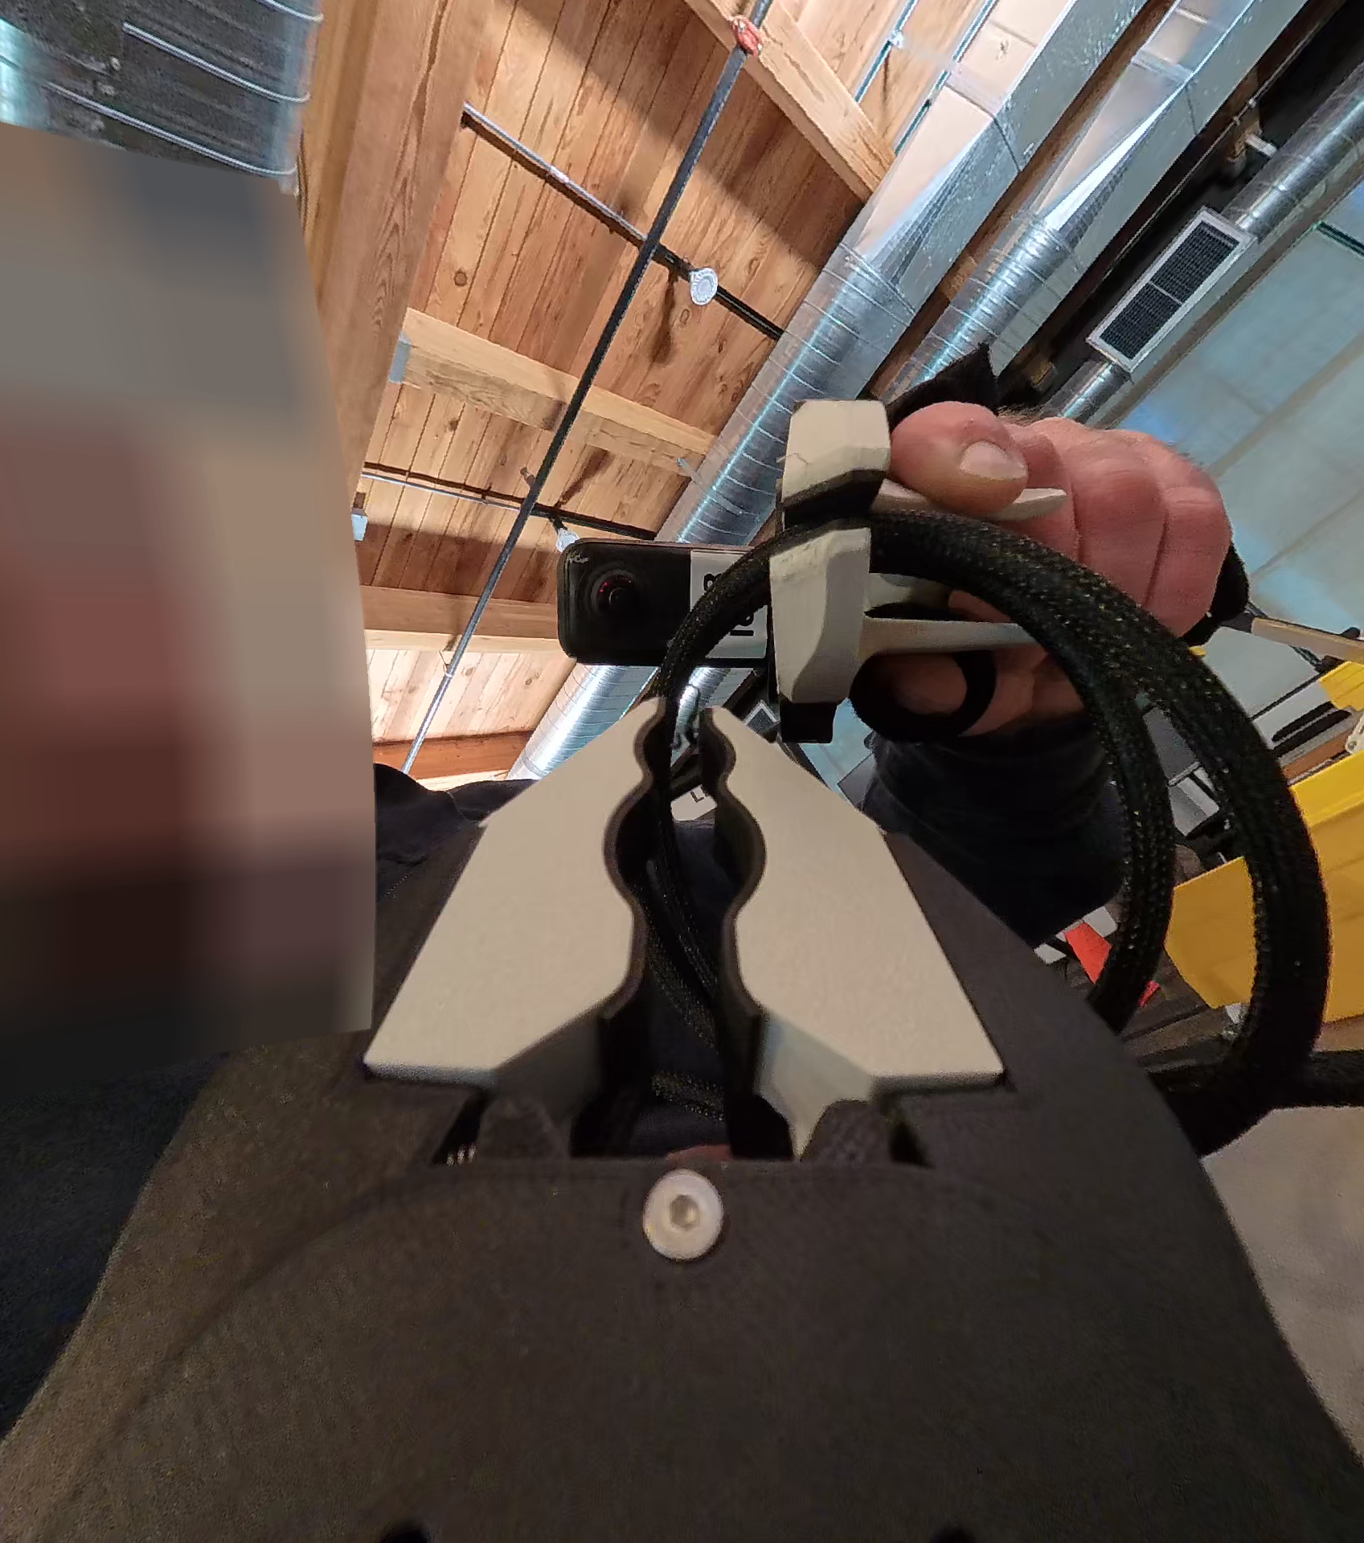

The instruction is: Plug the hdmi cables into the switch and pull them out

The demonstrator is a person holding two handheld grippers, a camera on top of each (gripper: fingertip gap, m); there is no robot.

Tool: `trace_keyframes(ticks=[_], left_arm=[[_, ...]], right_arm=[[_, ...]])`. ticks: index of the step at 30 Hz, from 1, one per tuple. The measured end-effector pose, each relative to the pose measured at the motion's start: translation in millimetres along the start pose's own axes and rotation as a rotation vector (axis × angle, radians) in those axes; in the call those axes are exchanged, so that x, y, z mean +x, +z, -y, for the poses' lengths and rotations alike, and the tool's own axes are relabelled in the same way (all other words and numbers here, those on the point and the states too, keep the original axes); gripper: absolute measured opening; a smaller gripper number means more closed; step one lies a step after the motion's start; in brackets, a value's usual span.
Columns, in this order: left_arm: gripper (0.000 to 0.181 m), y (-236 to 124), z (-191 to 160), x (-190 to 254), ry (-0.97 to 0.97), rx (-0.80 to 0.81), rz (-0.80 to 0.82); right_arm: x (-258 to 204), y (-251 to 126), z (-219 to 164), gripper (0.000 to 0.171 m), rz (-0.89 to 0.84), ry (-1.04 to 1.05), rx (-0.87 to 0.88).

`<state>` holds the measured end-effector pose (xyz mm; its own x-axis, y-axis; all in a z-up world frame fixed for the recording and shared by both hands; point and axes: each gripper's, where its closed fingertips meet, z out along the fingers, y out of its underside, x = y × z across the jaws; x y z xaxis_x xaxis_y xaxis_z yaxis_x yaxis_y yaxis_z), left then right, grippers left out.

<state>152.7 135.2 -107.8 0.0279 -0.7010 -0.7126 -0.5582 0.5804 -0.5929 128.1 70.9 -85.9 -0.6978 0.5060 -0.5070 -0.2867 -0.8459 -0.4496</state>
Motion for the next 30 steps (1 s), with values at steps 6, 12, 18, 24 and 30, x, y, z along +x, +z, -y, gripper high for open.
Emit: trace_keyframes(ticks=[6, 12, 18, 24, 30], left_arm=[[0.004, 0, -2, 0, -0.020, 0.001, -0.006], [0.004, 0, -4, 1, -0.078, 0.012, -0.024], [0.004, 1, -13, 0, -0.235, 0.051, -0.029], [0.004, -2, -22, 6, -0.369, 0.115, -0.051], [0.004, -13, -23, -1, -0.440, 0.177, -0.065]], right_arm=[[-4, 0, -2, 0.017, 0.014, -0.035, -0.012], [2, -3, -11, 0.029, -0.013, -0.043, -0.045], [4, -8, -13, 0.030, -0.098, -0.099, -0.075], [14, -21, -23, 0.032, -0.273, -0.209, -0.228], [19, -17, -50, 0.028, -0.325, -0.295, -0.425]])
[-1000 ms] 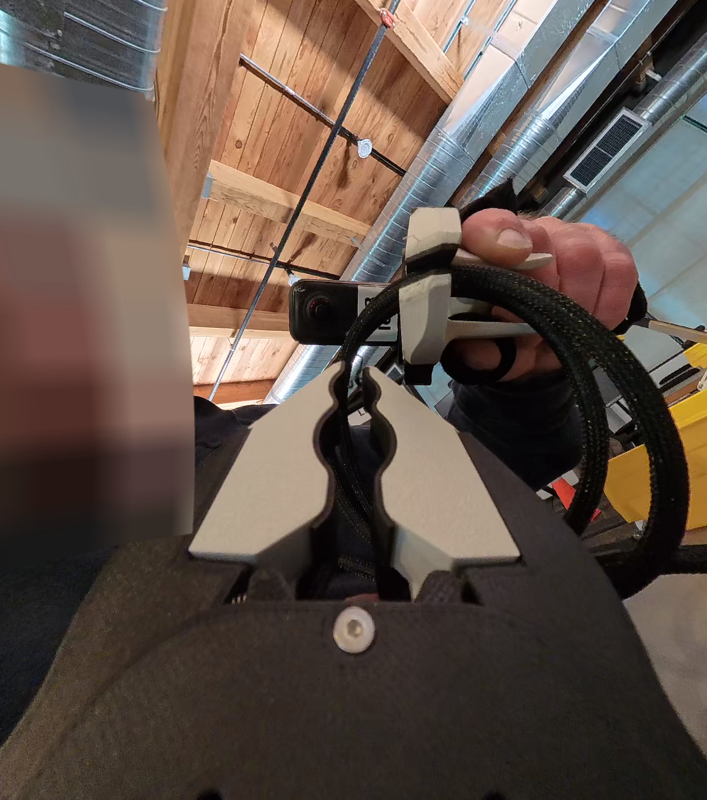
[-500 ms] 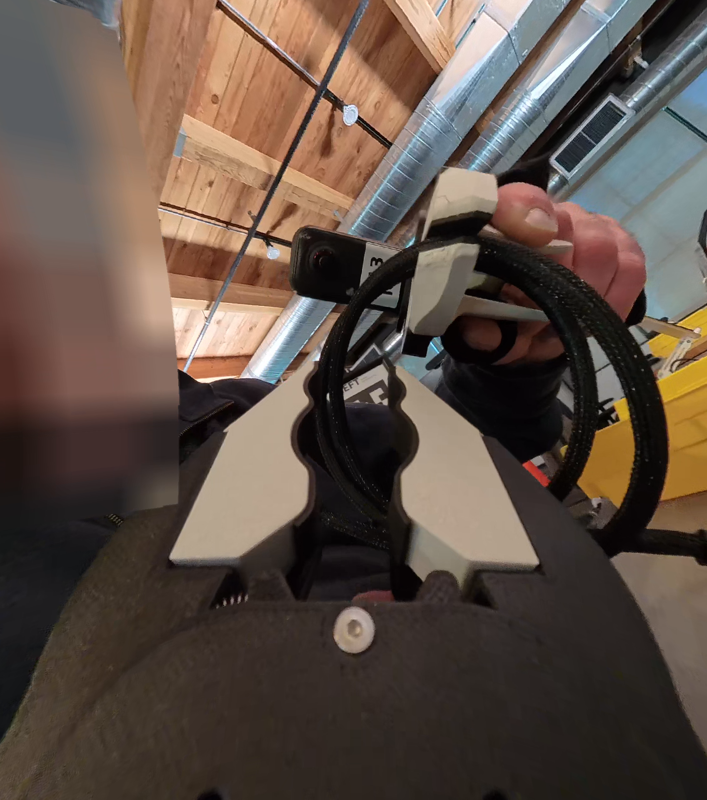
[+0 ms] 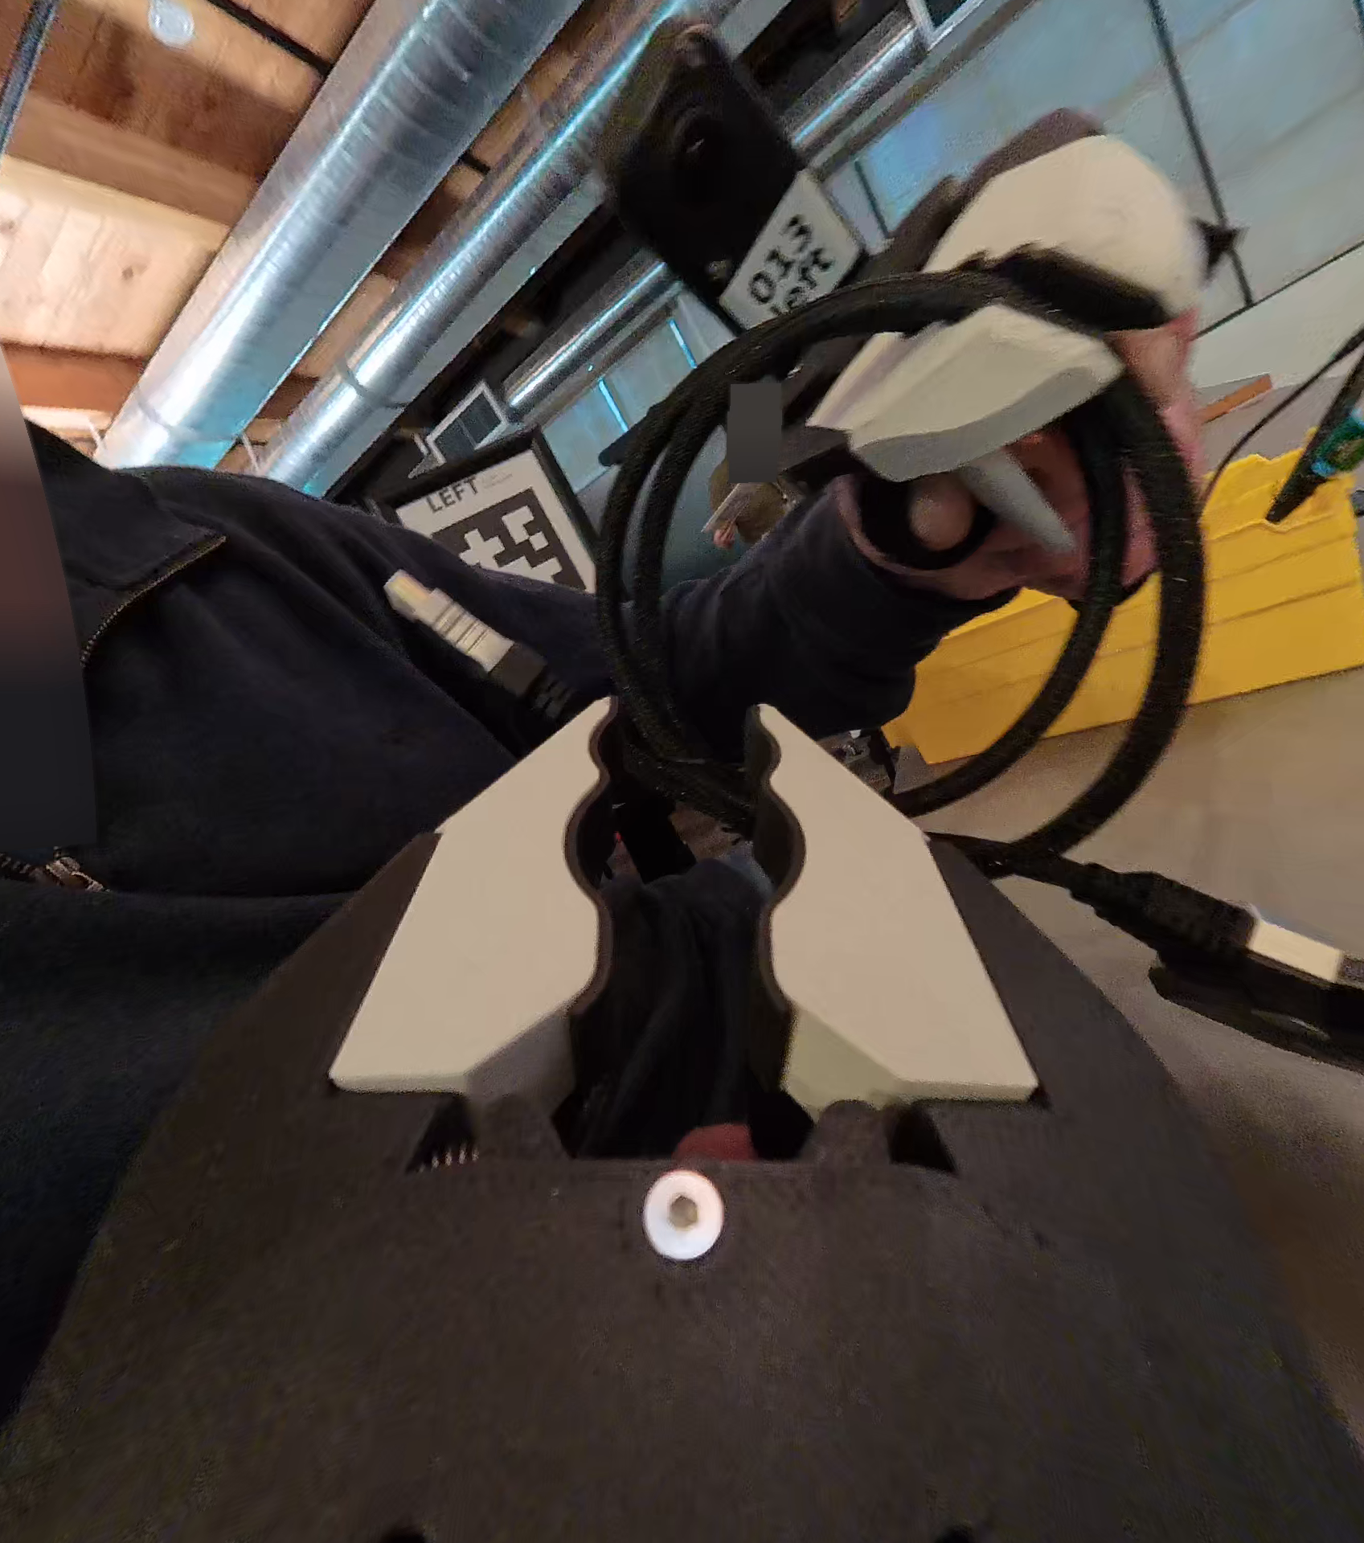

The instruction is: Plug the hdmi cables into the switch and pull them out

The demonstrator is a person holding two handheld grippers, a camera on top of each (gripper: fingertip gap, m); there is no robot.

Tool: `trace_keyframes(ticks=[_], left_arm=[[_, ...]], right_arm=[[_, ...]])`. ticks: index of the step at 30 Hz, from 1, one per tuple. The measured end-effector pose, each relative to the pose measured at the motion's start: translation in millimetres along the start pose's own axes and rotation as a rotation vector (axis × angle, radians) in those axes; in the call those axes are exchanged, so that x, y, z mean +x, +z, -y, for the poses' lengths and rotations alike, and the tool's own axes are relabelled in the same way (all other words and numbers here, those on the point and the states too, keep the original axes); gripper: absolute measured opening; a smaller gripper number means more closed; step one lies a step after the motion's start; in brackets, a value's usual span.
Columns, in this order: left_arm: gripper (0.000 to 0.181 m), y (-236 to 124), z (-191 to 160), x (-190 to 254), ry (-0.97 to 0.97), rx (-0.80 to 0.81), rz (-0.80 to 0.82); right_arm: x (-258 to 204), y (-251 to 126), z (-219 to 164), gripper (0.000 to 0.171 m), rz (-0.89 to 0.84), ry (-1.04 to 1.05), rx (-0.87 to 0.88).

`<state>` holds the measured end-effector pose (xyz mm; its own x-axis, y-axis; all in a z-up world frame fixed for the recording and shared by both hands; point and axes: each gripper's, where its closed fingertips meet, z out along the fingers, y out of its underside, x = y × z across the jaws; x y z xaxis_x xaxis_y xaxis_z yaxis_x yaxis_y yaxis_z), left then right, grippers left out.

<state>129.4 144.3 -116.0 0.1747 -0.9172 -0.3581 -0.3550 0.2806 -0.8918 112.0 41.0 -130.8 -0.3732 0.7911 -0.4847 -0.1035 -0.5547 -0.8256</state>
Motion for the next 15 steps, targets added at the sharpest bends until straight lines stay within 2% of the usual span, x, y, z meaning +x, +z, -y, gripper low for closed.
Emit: trace_keyframes(ticks=[9, 15], left_arm=[[0.004, -8, -16, -4, -0.154, 0.052, -0.009], [0.004, -9, -21, -3, -0.167, 0.048, -0.014]], right_arm=[[18, 23, -27, 0.016, -0.115, -0.318, -0.245], [12, 33, -31, 0.007, -0.072, -0.444, -0.284]])
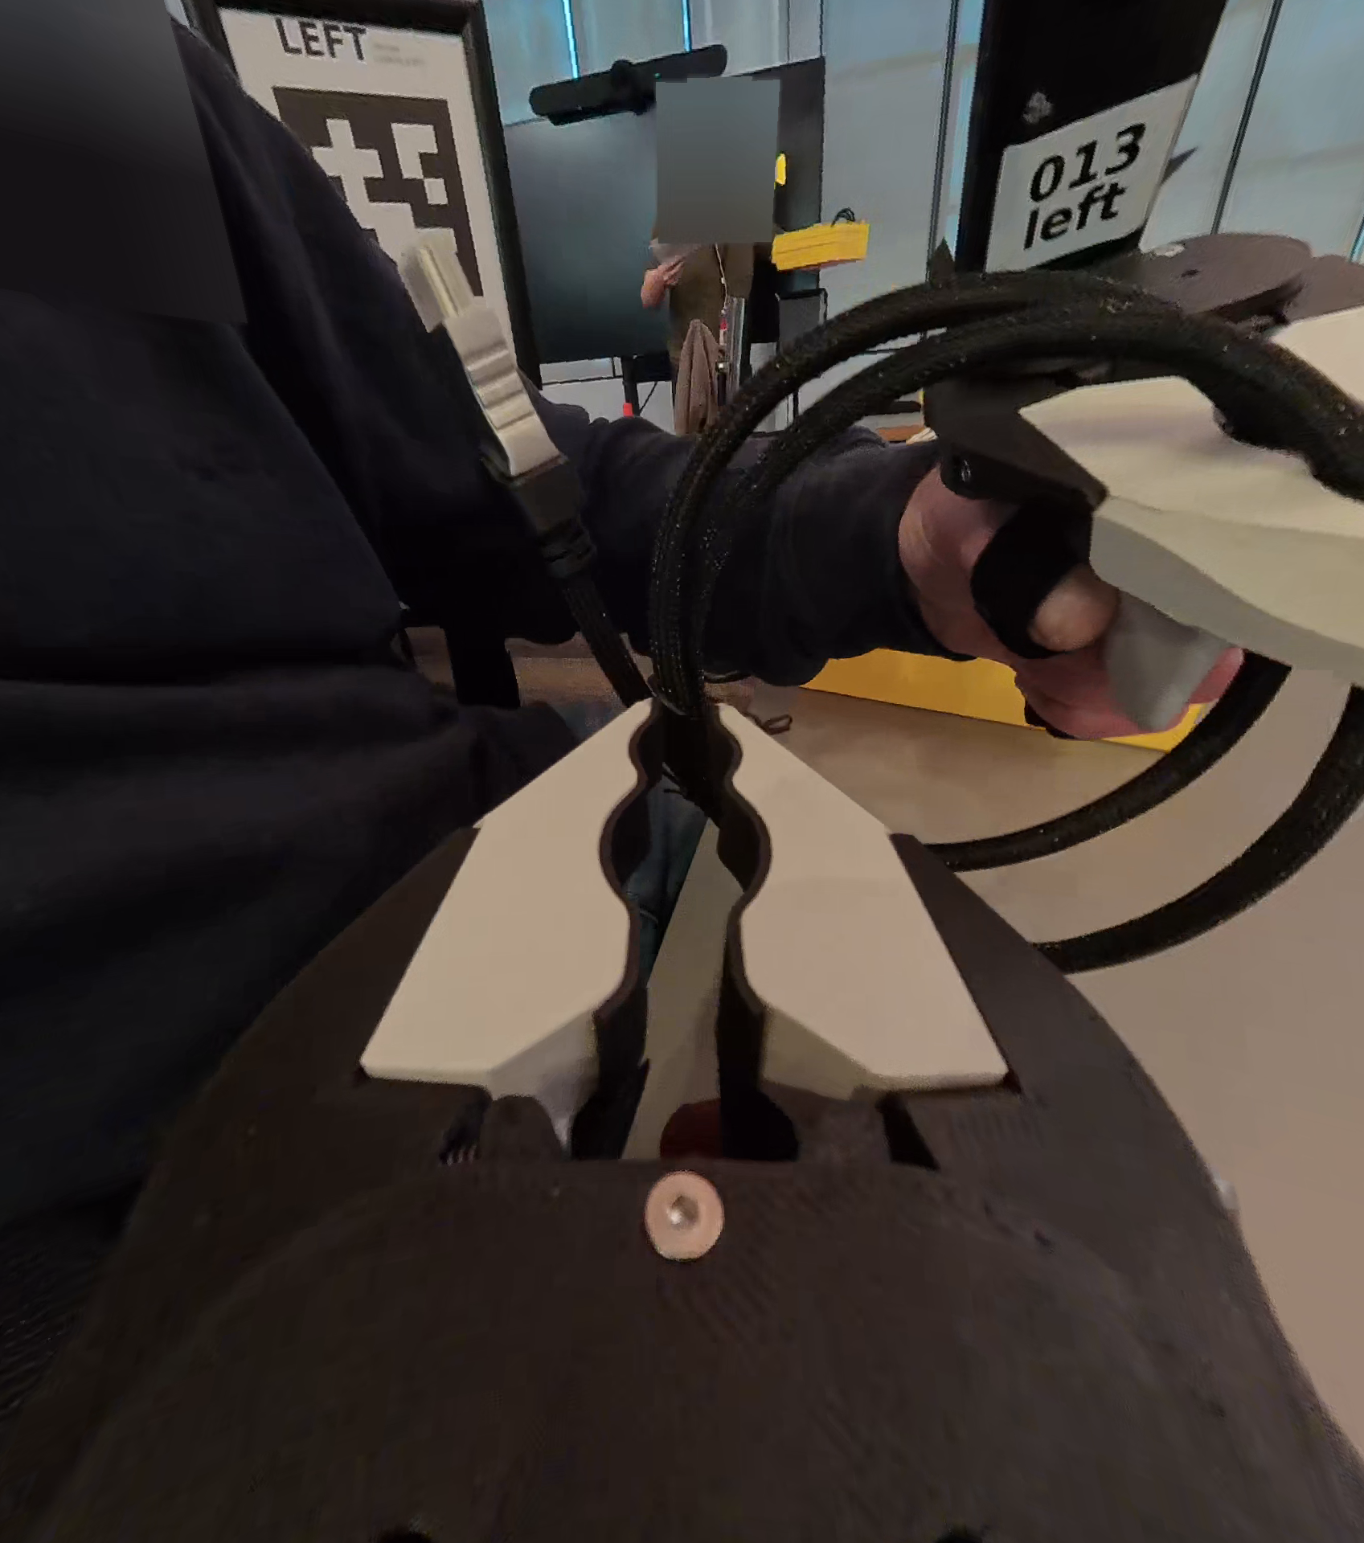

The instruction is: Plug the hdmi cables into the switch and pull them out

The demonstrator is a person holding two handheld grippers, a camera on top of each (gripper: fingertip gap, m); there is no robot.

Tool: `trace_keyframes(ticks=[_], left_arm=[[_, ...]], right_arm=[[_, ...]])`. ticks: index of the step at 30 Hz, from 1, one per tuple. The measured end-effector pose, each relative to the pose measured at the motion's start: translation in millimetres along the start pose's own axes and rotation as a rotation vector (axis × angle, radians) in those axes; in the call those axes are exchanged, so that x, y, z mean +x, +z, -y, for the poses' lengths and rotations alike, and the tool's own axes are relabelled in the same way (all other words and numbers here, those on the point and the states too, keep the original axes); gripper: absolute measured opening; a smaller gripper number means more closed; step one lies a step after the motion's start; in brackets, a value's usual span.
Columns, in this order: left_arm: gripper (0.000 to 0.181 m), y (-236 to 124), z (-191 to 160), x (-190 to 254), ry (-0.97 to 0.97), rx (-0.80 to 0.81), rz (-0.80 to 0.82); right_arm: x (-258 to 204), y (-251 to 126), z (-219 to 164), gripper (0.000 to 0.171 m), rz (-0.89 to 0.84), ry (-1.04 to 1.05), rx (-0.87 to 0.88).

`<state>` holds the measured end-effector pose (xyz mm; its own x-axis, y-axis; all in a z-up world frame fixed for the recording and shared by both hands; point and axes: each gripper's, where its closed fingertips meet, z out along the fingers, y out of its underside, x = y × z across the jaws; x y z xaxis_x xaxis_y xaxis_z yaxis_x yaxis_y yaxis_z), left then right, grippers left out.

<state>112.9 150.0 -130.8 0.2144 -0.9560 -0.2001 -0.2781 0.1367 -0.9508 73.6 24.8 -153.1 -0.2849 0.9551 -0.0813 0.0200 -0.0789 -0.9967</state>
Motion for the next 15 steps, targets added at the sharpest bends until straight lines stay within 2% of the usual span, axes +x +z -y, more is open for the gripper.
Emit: trace_keyframes(ticks=[9, 15], left_arm=[[0.004, 1, -5, 2, 0.006, -0.011, 0.005], [0.004, 7, -10, 4, 0.019, -0.036, 0.012]], right_arm=[[-1, -5, 24, 0.000, 0.038, 0.029, 0.080], [10, -4, 53, 0.000, -0.052, 0.035, 0.125]])
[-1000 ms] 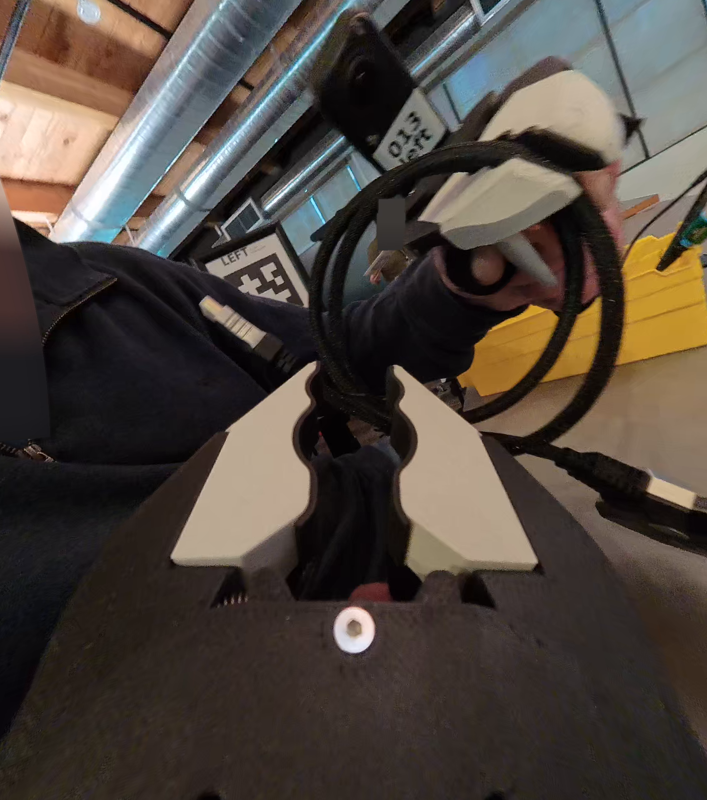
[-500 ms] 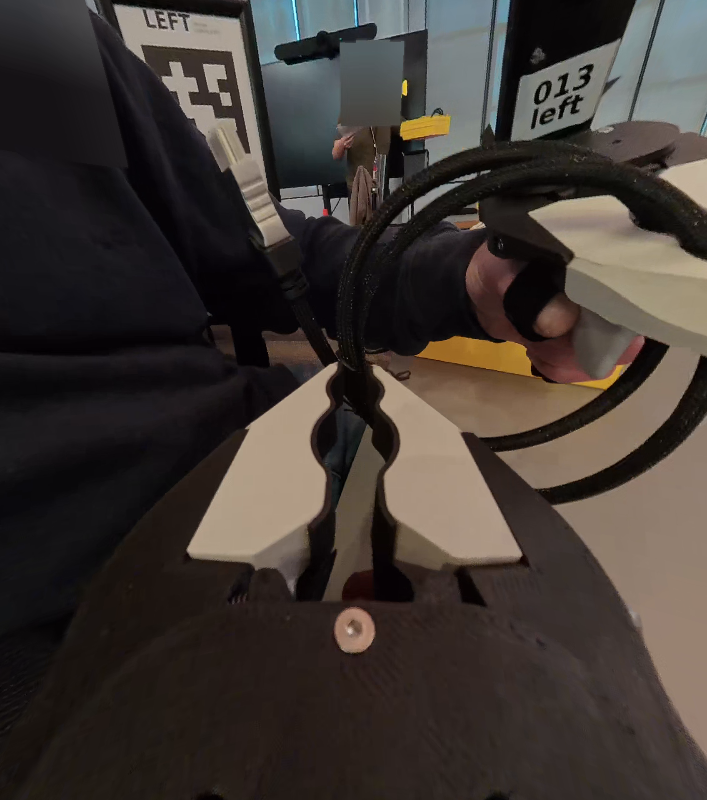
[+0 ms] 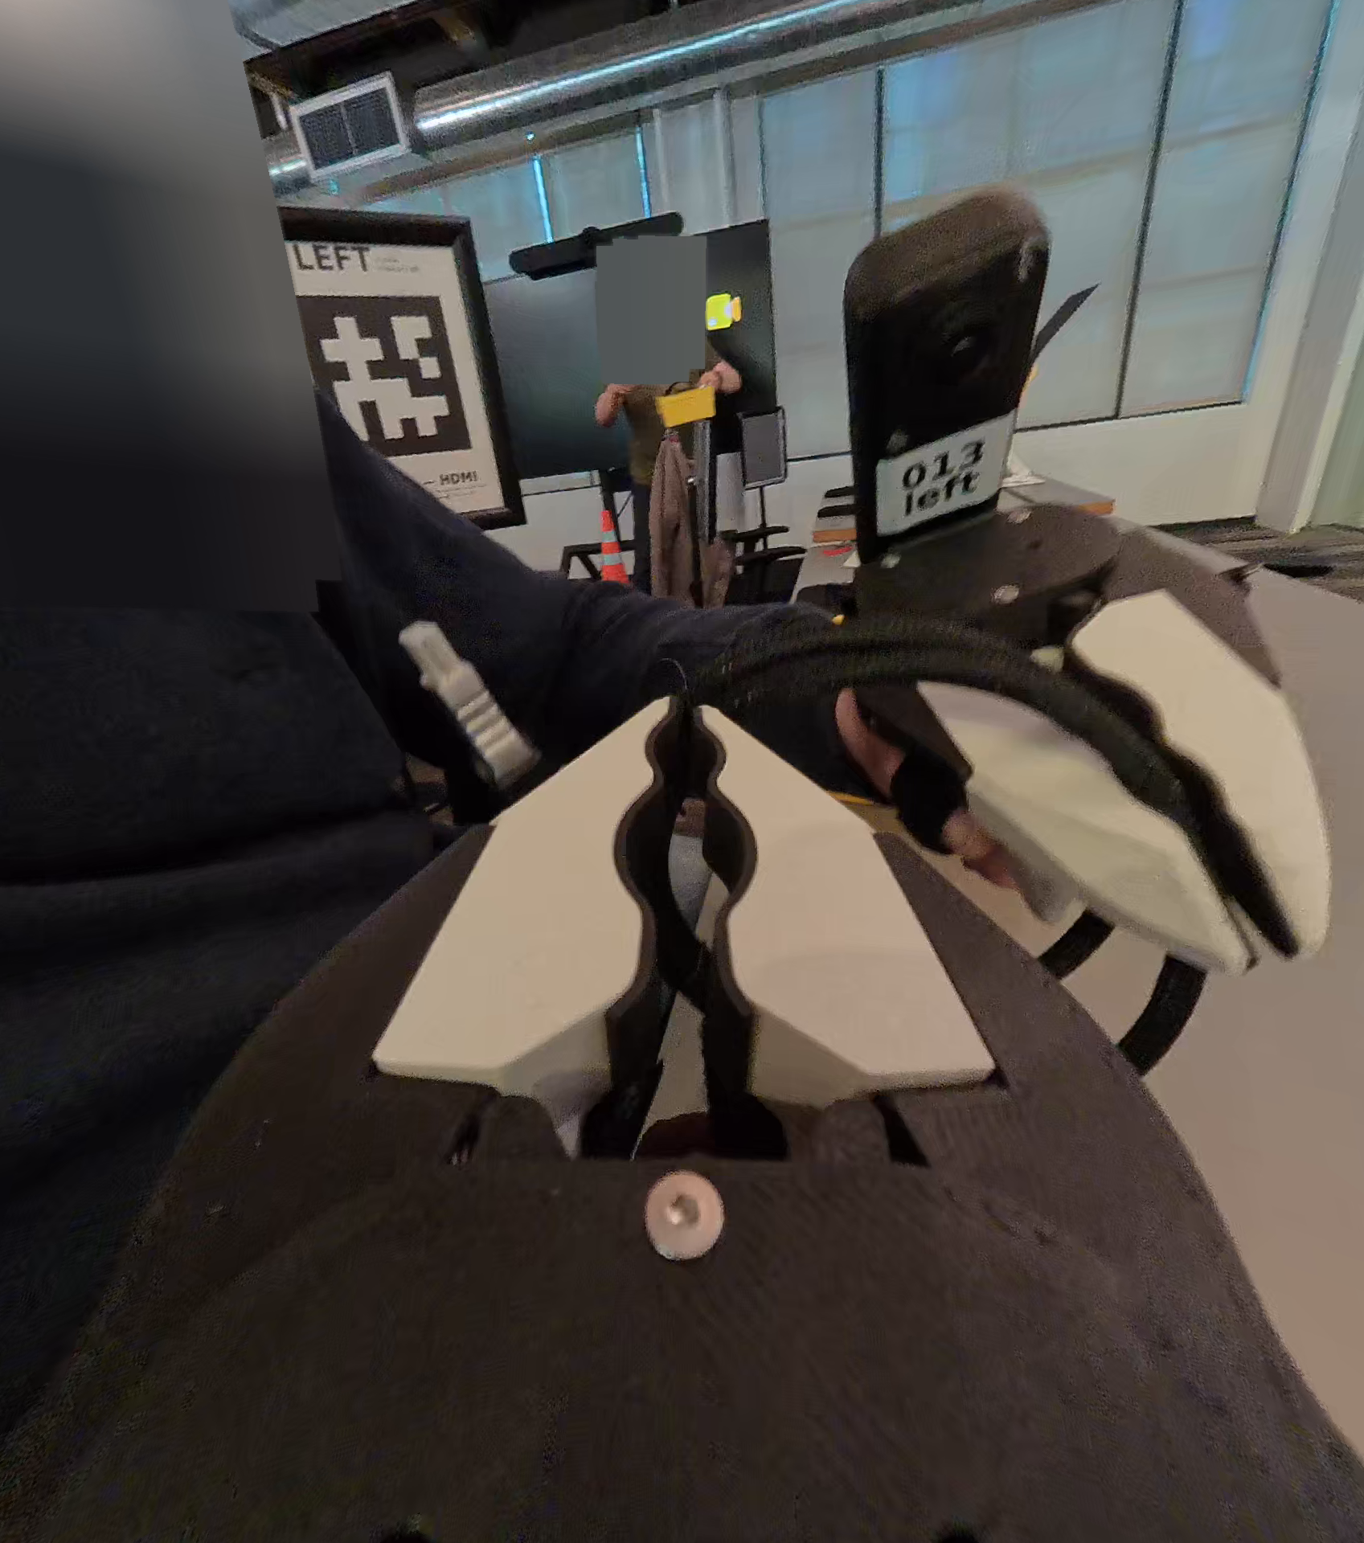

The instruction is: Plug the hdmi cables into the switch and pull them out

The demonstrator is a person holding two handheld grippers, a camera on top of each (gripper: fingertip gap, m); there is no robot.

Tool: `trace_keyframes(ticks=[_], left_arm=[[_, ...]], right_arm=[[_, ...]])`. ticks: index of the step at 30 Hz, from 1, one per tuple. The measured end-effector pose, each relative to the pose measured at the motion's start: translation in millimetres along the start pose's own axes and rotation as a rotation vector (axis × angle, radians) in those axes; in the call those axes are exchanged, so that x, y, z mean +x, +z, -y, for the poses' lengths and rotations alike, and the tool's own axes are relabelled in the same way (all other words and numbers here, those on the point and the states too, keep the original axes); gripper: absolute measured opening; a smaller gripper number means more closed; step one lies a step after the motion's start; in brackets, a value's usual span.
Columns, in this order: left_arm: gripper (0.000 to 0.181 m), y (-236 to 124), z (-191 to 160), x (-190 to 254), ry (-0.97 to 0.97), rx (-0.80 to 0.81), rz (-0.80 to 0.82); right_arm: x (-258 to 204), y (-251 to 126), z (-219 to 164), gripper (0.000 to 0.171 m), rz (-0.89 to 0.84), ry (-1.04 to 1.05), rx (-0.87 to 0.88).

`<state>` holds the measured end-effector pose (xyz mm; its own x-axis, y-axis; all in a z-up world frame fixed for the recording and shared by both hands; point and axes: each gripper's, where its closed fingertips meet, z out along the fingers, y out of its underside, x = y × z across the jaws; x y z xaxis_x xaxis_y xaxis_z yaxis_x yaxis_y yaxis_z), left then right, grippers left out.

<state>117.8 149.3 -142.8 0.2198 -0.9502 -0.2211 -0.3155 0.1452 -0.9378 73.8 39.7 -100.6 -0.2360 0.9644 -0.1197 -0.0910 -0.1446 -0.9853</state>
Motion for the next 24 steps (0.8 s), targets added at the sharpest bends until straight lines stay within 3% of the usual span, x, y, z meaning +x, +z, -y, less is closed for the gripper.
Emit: trace_keyframes(ticks=[10, 24], left_arm=[[0.004, 6, -4, 5, 0.002, -0.026, -0.001], [0.004, 11, -8, 7, -0.029, -0.045, -0.012]], right_arm=[[42, -10, 22, 0.000, -0.256, -0.013, -0.036], [51, -23, 12, 0.005, -0.280, 0.077, 0.032]])
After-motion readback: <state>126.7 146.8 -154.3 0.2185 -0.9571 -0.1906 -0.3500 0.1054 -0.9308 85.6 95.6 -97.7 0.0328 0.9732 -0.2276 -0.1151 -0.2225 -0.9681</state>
